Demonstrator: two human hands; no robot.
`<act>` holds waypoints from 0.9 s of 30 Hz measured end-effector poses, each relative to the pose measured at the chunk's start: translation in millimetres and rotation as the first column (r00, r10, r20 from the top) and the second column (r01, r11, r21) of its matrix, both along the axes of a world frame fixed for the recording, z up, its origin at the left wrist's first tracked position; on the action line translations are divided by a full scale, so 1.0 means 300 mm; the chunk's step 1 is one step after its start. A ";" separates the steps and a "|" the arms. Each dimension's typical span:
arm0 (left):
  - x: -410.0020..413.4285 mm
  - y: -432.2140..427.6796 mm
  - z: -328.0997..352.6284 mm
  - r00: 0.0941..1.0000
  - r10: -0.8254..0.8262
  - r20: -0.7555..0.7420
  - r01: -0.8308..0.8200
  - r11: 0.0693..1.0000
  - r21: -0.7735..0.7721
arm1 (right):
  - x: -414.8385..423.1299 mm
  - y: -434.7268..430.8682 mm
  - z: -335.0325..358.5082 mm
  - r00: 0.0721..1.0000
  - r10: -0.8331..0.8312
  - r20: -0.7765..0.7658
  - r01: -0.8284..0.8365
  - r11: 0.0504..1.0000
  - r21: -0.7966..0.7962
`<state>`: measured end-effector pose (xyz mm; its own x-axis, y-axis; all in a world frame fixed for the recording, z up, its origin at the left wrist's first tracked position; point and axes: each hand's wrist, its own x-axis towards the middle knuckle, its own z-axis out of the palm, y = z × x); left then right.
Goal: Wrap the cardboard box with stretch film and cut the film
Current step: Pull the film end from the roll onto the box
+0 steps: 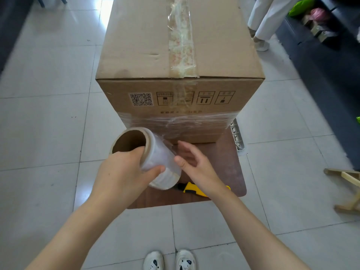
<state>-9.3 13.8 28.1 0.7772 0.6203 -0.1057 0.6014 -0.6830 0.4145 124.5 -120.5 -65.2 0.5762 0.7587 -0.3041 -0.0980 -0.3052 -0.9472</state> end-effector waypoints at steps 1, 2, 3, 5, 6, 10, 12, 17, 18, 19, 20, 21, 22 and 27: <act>-0.005 0.003 0.009 1.000 -0.018 0.010 0.018 0.999 -0.036 | 0.007 0.008 0.011 1.000 0.031 0.003 -0.031 1.000 0.003; -0.011 0.010 0.012 0.999 -0.039 0.020 0.041 0.996 -0.074 | 0.019 0.016 0.024 0.998 0.059 -0.002 -0.059 0.998 0.003; -0.018 0.019 0.015 0.997 -0.065 0.029 0.068 0.991 -0.112 | 0.033 0.025 0.039 0.996 0.090 -0.022 -0.090 0.996 0.001; -0.030 0.039 0.017 0.992 -0.115 0.053 0.123 0.977 -0.172 | 0.065 0.036 0.069 0.984 0.153 -0.087 -0.152 0.988 0.016; -0.034 0.047 0.019 0.988 -0.137 0.067 0.147 0.972 -0.185 | 0.080 0.039 0.081 0.978 0.181 -0.104 -0.180 0.983 0.025; -0.037 0.061 0.043 0.976 -0.187 0.111 0.205 0.961 -0.184 | 0.120 0.051 0.117 0.976 0.203 -0.079 -0.200 0.978 0.052; -0.035 0.064 0.048 0.974 -0.199 0.107 0.215 0.962 -0.165 | 0.128 0.057 0.125 0.982 0.177 -0.064 -0.171 0.981 0.094; -0.049 0.080 0.034 0.977 -0.210 0.039 0.213 0.968 -0.129 | 0.131 0.069 0.126 0.986 0.156 0.058 -0.162 0.980 0.118; -0.052 0.085 0.035 0.977 -0.212 0.033 0.215 0.967 -0.136 | 0.130 0.068 0.127 0.987 0.146 0.062 -0.153 0.981 0.120; -0.057 0.088 0.037 0.977 -0.211 0.021 0.212 0.966 -0.146 | 0.130 0.065 0.128 0.989 0.136 0.054 -0.141 0.983 0.119; -0.061 0.088 0.041 0.978 -0.209 0.009 0.208 0.966 -0.153 | 0.131 0.063 0.129 0.991 0.125 0.044 -0.130 0.985 0.115; -0.066 0.086 0.044 0.978 -0.210 -0.004 0.207 0.966 -0.154 | 0.132 0.060 0.129 0.993 0.115 0.034 -0.118 0.987 0.108; -0.070 0.083 0.046 0.976 -0.217 -0.013 0.212 0.966 -0.147 | 0.133 0.057 0.128 0.994 0.105 0.015 -0.106 0.988 0.107; -0.077 0.081 0.055 0.962 -0.273 -0.031 0.264 0.951 -0.160 | 0.127 0.060 0.115 1.000 0.011 -0.025 -0.008 0.994 0.107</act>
<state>-32.5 38.0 44.5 0.9036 0.3626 -0.2280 0.4283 -0.7530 0.4996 162.5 -102.6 -30.8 0.5619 0.7930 -0.2356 -0.1198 -0.2039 -0.9716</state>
